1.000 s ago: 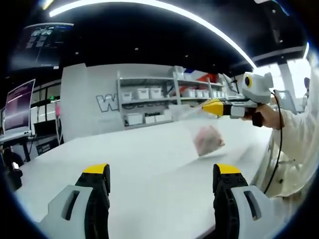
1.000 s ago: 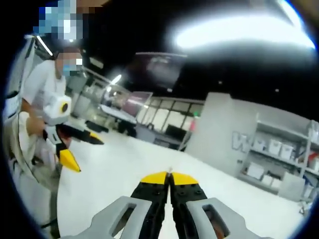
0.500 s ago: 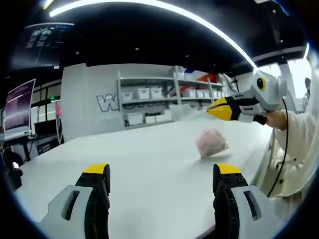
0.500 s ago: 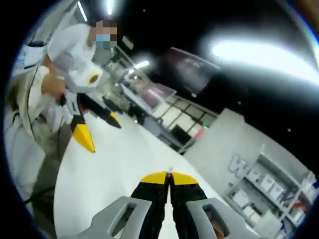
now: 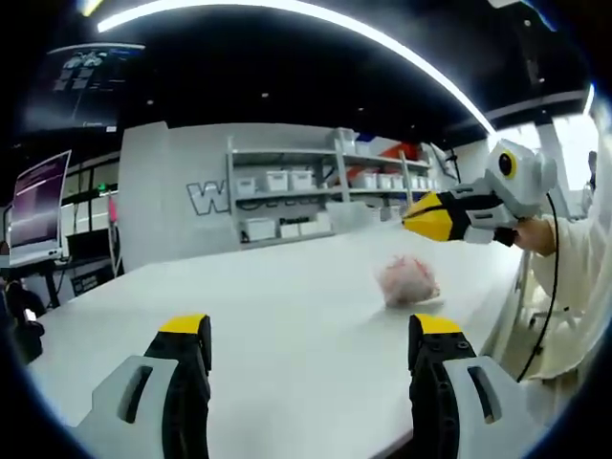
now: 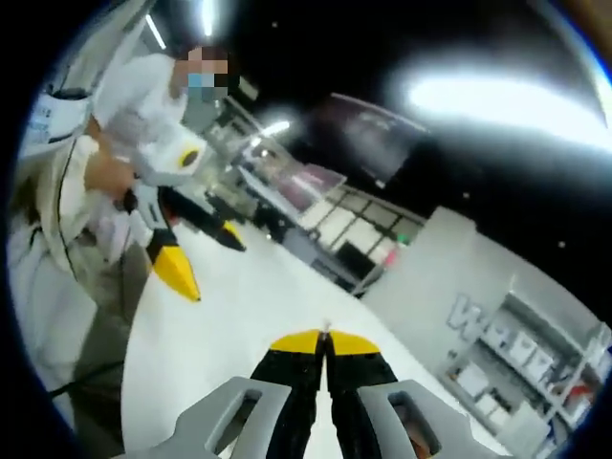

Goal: Open the resealable bag by pulling the two sides of the seal apart until the entire bag opening is separated and visibly accessible.

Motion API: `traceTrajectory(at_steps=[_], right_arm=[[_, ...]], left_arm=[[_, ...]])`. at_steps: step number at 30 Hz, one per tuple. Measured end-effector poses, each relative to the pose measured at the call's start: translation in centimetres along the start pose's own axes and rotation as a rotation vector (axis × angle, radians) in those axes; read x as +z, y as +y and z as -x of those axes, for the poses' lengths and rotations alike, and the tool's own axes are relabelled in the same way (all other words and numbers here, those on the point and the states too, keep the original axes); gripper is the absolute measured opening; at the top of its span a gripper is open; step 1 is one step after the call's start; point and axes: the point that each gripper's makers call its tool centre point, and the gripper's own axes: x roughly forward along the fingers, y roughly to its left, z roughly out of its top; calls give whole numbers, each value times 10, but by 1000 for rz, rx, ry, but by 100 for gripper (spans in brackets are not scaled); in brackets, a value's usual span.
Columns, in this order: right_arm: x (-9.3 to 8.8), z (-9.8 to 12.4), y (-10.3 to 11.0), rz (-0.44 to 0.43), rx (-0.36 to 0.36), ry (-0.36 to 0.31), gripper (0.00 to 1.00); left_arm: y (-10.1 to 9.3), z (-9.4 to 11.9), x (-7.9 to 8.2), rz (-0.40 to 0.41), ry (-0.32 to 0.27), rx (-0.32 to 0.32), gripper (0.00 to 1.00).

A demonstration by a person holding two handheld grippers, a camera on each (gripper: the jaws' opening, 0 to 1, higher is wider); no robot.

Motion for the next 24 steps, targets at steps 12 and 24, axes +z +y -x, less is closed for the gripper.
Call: traceTrajectory(at_steps=[12,24], right_arm=[[4,-6,30,33,80,-3,0],[-2,-9,45,34,107,10,0]], left_arm=[[0,2,2,0,-2,3,84],[2,1,0,2,-3,4,84]])
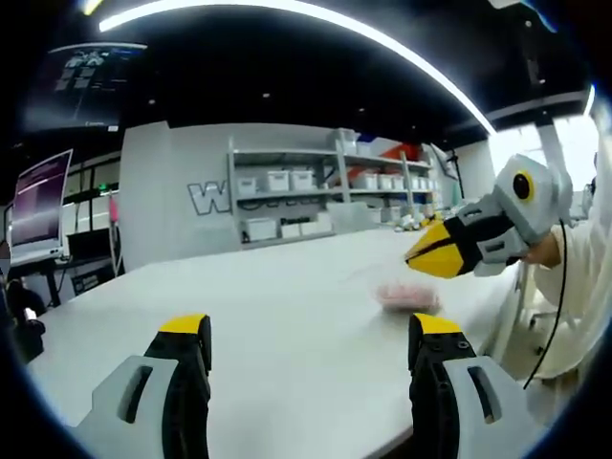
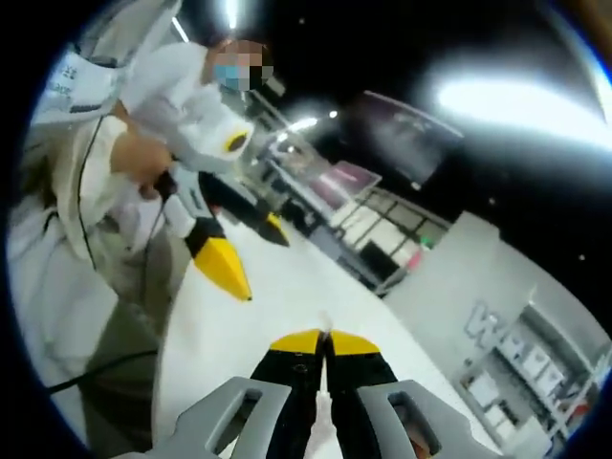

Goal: Open the resealable bag by pulling the two sides of the seal apart until the entire bag opening is separated and visibly accessible.

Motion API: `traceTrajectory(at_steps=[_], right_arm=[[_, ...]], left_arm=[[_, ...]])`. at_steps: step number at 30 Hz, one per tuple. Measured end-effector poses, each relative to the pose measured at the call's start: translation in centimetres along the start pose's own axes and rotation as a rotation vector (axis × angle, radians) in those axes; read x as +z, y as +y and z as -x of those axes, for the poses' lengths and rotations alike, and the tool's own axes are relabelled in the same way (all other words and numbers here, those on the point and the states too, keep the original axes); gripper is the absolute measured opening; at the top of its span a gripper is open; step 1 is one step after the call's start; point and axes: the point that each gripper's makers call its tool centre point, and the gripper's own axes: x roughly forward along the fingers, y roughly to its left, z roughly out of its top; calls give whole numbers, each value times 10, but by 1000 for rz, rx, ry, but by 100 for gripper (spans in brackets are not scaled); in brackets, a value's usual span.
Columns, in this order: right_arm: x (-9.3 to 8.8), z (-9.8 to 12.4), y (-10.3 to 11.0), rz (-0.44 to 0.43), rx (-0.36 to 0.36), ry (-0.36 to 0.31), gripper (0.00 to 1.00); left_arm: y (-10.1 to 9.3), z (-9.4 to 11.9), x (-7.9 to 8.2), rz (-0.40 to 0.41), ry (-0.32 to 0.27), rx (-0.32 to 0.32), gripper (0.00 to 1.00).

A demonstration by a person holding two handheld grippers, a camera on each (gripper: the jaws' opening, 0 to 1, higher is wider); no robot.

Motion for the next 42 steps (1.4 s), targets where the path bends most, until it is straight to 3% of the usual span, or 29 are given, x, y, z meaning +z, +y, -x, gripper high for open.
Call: traceTrajectory(at_steps=[27,35,42], right_arm=[[-15,-9,46,42,108,43,0],[-24,-10,64,-3,169,76,0],[-27,-9,62,-38,157,81,0]], left_arm=[[-3,0,-6,7,10,-18,83],[-4,1,-9,10,12,-21,83],[-2,3,-9,14,6,-15,83]])
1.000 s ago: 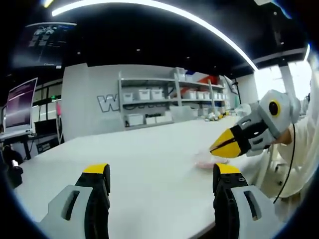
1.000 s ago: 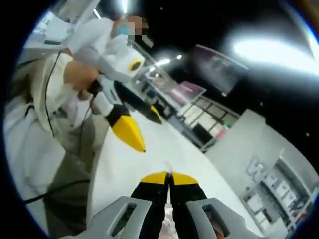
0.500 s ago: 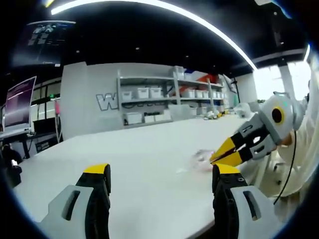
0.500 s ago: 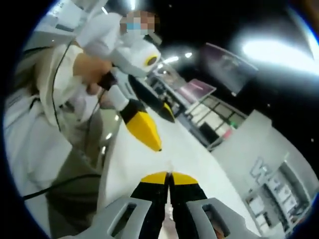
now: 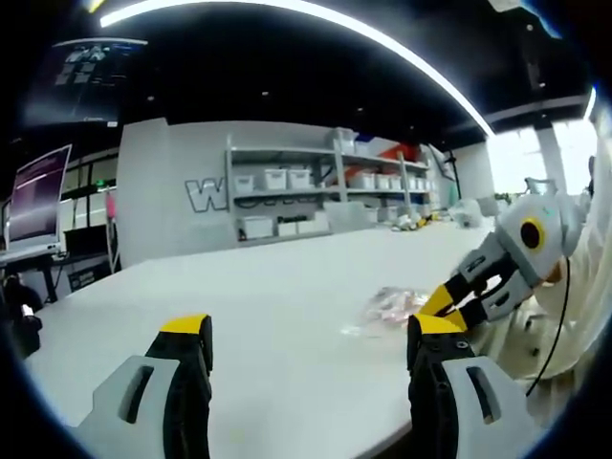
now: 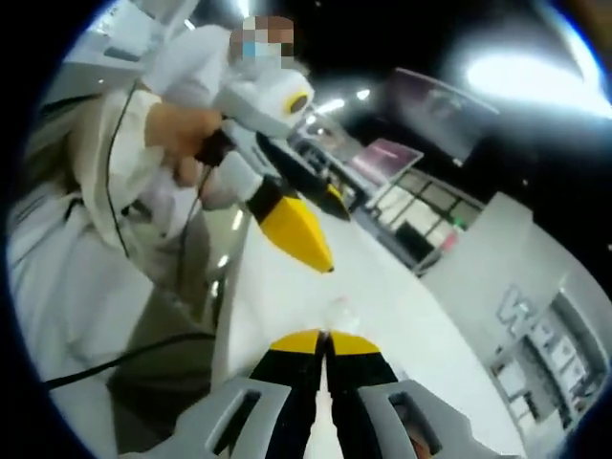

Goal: Open the resealable bag by pulling the two sides of the seal apart until the entire bag opening is separated and visibly accessible.

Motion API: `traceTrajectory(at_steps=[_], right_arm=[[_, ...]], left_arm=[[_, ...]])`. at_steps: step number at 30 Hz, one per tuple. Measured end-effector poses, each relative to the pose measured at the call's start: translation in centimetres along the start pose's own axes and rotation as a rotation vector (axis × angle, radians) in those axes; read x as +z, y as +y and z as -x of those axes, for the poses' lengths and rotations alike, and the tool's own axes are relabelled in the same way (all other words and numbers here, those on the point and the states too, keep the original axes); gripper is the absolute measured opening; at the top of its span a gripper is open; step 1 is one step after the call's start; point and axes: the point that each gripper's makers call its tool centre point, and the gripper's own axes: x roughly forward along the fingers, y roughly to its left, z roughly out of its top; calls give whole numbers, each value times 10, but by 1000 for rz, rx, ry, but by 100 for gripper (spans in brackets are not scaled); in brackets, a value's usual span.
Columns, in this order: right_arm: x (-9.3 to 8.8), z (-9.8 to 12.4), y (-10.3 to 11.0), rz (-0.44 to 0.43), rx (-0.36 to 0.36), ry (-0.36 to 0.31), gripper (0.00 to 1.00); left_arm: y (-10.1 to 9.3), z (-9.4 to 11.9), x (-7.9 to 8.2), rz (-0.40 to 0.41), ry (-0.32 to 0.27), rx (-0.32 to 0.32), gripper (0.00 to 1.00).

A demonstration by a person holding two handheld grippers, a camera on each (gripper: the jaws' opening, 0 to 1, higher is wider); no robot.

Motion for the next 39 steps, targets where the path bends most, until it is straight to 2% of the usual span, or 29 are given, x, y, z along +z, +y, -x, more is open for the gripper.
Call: traceTrajectory(at_steps=[9,13,17,19,23,28,34,36,39], right_arm=[[-1,3,0,-83,-12,-18,0],[-1,4,1,-114,-15,-21,0],[0,5,1,-123,-22,-21,0],[1,5,1,-128,-24,-23,0],[2,5,2,-142,-28,-27,0],[3,6,2,-150,-29,-30,0],[3,6,0,-171,-30,-36,0],[3,6,0,-173,-33,-36,0],[3,7,-1,-175,-36,-38,0]], left_arm=[[-6,1,-3,27,-1,-34,83],[-16,2,-5,32,2,-95,80],[-32,4,-14,-33,49,-181,80],[-41,6,-18,-26,75,-233,79],[-44,5,-17,-26,74,-253,78],[-47,6,-13,-8,68,-285,78],[-57,9,-9,57,69,-376,77],[-57,10,-5,72,68,-397,76],[-62,13,-5,94,87,-451,69]])
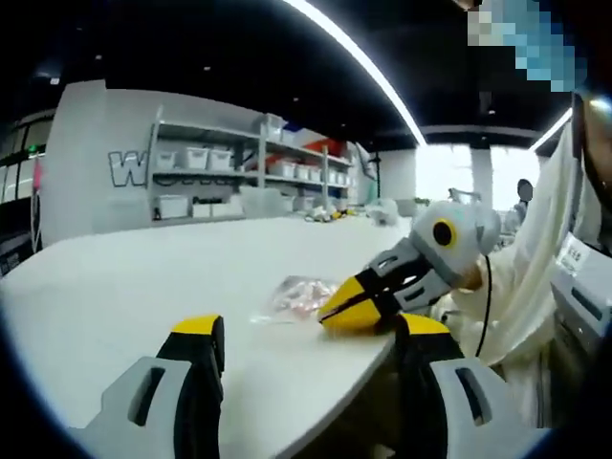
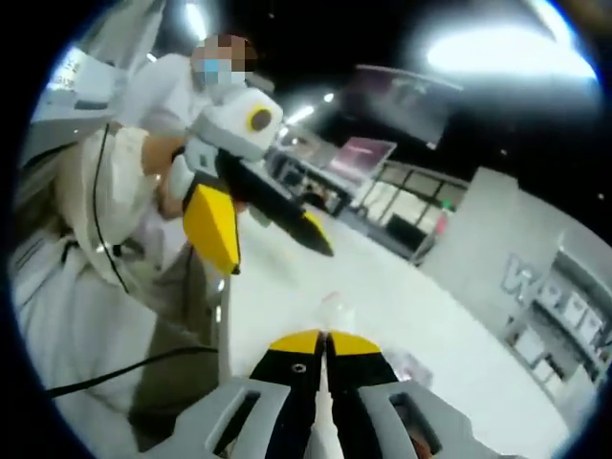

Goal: Open the resealable bag by pulling the two sides of the seal apart until the entire bag opening is separated and visibly accessible.

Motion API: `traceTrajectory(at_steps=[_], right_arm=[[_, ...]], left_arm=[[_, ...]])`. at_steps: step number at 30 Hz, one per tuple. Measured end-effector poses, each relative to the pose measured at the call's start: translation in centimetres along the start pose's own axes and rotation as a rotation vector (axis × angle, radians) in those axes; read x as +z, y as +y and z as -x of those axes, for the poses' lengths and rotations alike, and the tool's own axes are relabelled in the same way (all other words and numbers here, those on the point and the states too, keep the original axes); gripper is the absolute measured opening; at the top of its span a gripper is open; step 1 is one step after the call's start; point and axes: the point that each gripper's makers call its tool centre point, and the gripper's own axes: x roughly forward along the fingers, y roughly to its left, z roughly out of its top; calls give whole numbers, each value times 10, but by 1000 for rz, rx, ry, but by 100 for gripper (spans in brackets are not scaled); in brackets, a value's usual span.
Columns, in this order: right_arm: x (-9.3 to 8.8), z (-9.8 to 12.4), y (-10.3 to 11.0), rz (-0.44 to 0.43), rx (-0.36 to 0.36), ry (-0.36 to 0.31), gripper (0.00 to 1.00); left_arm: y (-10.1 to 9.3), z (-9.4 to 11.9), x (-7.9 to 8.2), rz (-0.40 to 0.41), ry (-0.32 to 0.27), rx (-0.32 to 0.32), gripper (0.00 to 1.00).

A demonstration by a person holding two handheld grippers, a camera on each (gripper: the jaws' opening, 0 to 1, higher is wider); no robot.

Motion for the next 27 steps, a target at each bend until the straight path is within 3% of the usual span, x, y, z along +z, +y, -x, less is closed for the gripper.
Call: traceTrajectory(at_steps=[9,15,20,27], right_arm=[[-1,1,-1,-2,-2,0,0],[-2,1,-2,-9,-1,0,0],[-2,1,-2,-18,-2,-2,0],[-3,2,-4,-37,-5,-6,0]], left_arm=[[-2,-1,-4,-25,31,-23,69],[-13,-2,-4,-17,47,-114,69],[-20,-2,-7,7,77,-192,63],[-15,-3,-10,72,101,-231,59]])
